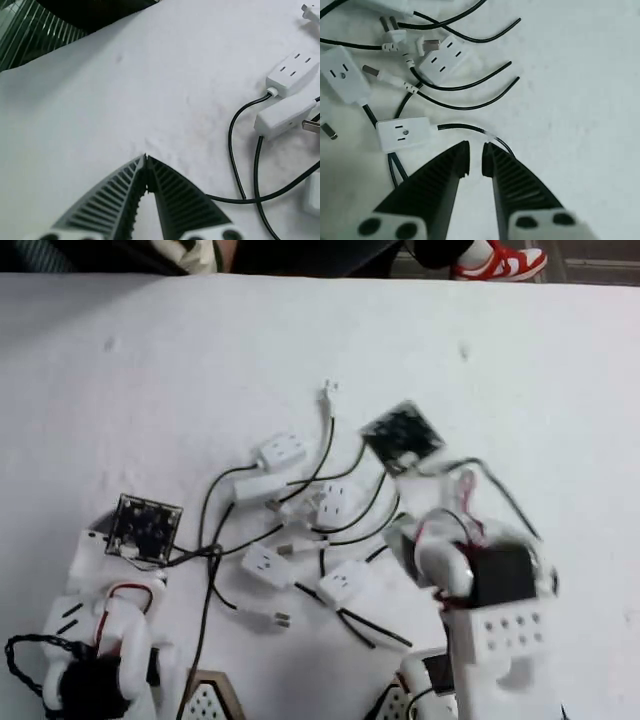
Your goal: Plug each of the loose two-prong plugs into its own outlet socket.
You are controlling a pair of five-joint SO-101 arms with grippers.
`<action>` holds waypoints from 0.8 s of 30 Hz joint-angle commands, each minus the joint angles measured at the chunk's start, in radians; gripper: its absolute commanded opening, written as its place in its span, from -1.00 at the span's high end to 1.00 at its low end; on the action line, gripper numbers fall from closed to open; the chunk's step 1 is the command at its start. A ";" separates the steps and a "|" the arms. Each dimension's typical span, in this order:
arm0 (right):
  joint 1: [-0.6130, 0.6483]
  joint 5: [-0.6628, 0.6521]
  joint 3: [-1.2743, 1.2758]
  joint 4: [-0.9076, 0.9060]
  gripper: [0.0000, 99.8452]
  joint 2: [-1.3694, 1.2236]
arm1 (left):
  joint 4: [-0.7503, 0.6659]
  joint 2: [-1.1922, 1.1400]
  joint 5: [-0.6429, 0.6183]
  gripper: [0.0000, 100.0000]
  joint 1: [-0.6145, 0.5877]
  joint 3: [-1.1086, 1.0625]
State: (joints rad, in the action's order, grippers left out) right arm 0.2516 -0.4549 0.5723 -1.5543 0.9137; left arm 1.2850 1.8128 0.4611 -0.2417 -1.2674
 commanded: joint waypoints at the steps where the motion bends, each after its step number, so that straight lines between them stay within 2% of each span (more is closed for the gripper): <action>1: 0.027 0.003 -0.048 -0.004 0.88 -0.031 | -0.061 -0.007 -0.014 0.91 -0.004 -0.020; 3: 0.025 0.003 -0.048 -0.008 0.88 -0.033 | -0.084 -0.012 -0.006 0.75 -0.001 -0.026; 5: 0.025 0.005 -0.046 -0.010 0.88 -0.033 | -0.081 -0.013 0.055 0.63 0.024 -0.026; 9: -0.002 0.034 -0.014 0.002 0.88 -0.036 | -0.069 -0.079 0.158 0.67 0.111 -0.020; 12: -0.021 0.097 0.025 0.033 0.88 -0.033 | -0.074 -0.216 0.227 0.65 0.157 0.017; 16: -0.054 0.117 0.064 0.062 0.88 -0.033 | -0.058 -0.412 0.325 0.64 0.222 0.143; 19: -0.143 0.112 0.078 0.074 0.88 -0.033 | -0.014 -0.539 0.428 0.56 0.291 0.241; 24: -0.371 0.106 0.072 0.074 0.88 -0.033 | 0.064 -0.736 0.534 0.50 0.406 0.367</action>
State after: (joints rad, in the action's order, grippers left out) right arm -0.0077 -0.3475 0.6536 -1.4960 0.8830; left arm 1.3034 1.2221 0.9214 0.0821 -1.0157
